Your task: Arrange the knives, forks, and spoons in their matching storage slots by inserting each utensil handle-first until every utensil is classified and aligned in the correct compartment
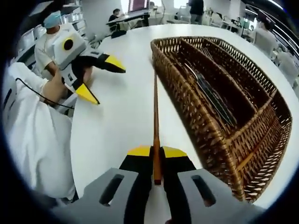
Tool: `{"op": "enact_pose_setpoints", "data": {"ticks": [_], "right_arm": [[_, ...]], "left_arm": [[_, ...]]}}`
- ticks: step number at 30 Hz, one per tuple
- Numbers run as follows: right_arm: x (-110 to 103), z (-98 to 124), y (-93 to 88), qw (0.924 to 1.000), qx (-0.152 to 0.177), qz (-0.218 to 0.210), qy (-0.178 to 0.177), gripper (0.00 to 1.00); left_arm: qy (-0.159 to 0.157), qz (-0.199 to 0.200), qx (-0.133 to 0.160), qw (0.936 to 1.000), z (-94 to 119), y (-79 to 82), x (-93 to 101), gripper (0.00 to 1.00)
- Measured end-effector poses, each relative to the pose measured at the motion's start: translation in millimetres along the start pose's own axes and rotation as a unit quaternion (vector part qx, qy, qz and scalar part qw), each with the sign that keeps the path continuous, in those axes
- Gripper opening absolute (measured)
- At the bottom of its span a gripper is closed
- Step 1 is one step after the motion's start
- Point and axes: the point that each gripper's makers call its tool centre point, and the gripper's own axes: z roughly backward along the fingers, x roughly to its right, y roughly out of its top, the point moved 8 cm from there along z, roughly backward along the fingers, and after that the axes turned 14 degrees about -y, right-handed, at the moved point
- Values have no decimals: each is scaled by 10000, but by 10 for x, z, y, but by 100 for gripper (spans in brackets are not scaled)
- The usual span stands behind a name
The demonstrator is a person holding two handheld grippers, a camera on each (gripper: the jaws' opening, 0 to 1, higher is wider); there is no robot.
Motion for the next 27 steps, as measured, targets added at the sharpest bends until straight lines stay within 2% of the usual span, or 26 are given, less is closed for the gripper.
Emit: {"op": "enact_pose_setpoints", "data": {"ticks": [3, 8, 10, 11, 14, 17, 20, 24, 25, 27], "right_arm": [[-41, 5, -28, 9988, 87, -374, 314, 6], [-23, 5, -89, 9917, 281, -1088, 627, 6], [-21, 3, -104, 9908, 348, -1106, 694, 5], [-28, 4, -113, 9873, 368, -1336, 776, 5], [-27, 11, -141, 9839, 424, -1488, 894, 5], [-60, 31, -135, 9732, 583, -1893, 1167, 5], [-83, 36, -148, 9660, 679, -2116, 1322, 5], [-112, 11, -198, 9593, 733, -2310, 1445, 5], [-118, 5, -207, 9599, 733, -2294, 1438, 5], [-158, 16, -187, 9506, 907, -2474, 1639, 5]], "left_arm": [[-12, 7, 10, 10000, -2, 7, 5, 44], [-83, 36, -6, 10000, -29, 7, 29, 44], [-114, 49, -12, 9999, -43, 8, 37, 44], [-130, 56, -17, 9999, -51, 9, 41, 44], [-215, 74, -50, 9997, -82, 3, 64, 43], [-303, 113, -72, 9995, -111, -3, 90, 43], [-401, 173, -66, 9990, -136, -2, 113, 43], [-541, 266, -29, 9982, -182, 4, 144, 42], [-566, 291, -25, 9980, -194, 6, 150, 42], [-656, 386, -14, 9971, -230, 13, 163, 42]]}}
